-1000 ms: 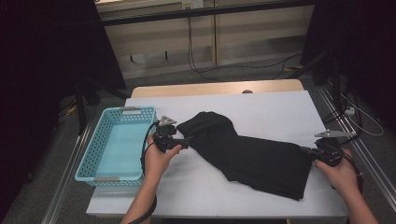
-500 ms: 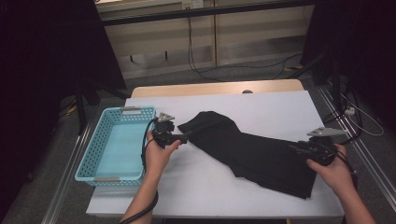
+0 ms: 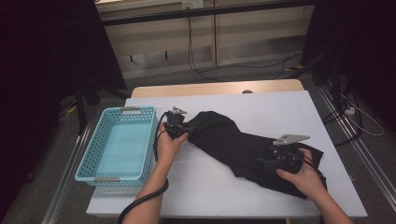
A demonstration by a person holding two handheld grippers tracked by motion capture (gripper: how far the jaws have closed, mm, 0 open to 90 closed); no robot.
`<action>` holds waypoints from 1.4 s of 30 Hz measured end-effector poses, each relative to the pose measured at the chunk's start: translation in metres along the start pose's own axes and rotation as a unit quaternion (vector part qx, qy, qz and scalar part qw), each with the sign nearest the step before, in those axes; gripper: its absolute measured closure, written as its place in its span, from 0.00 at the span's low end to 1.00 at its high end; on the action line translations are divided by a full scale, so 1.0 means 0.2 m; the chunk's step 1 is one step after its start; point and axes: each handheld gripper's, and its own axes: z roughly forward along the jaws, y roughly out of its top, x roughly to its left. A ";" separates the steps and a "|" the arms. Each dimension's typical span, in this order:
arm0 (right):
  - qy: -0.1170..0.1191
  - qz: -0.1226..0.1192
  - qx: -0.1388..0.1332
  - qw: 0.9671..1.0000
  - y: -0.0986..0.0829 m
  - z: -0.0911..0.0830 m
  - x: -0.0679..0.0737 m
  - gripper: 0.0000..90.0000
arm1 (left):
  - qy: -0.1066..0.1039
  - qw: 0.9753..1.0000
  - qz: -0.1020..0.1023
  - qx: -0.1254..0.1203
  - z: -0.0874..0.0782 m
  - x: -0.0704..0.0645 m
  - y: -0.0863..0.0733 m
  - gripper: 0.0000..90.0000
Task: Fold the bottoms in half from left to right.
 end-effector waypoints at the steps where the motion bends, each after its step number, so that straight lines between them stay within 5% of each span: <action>1: 0.005 -0.003 0.001 1.000 0.00 0.01 0.02 0.35 | -0.006 1.000 -0.002 0.007 0.01 0.00 -0.01 0.68; 6: 0.029 -0.019 0.004 0.999 0.00 0.05 0.13 0.35 | -0.014 1.000 -0.026 0.010 -0.01 0.01 -0.02 0.92; 13: 0.076 -0.058 -0.005 0.995 0.04 0.11 0.33 0.44 | -0.007 0.999 -0.049 0.001 -0.10 0.06 0.01 0.95; 18: 0.064 -0.101 -0.002 0.993 0.06 0.15 0.42 0.56 | -0.006 0.999 -0.053 -0.003 -0.11 0.06 0.01 0.95; 24: 0.037 -0.127 0.008 0.991 0.06 0.18 0.42 0.91 | -0.002 0.998 -0.055 -0.007 -0.12 0.06 0.01 0.95; 29: 0.083 -0.125 0.005 0.989 0.06 0.09 0.43 0.93 | 0.000 0.998 -0.059 0.008 -0.15 0.07 0.01 0.95; 32: 0.109 -0.132 0.013 0.985 0.04 0.05 0.45 0.93 | 0.020 0.998 -0.054 0.018 -0.17 0.07 0.00 0.97; 38: 0.129 -0.135 0.036 0.982 0.01 0.07 0.46 0.93 | 0.035 0.999 -0.030 -0.004 -0.13 0.06 -0.01 0.68; 42: 0.135 -0.128 0.035 0.982 0.01 0.06 0.45 0.92 | 0.019 0.999 -0.044 -0.012 -0.06 0.09 -0.02 0.65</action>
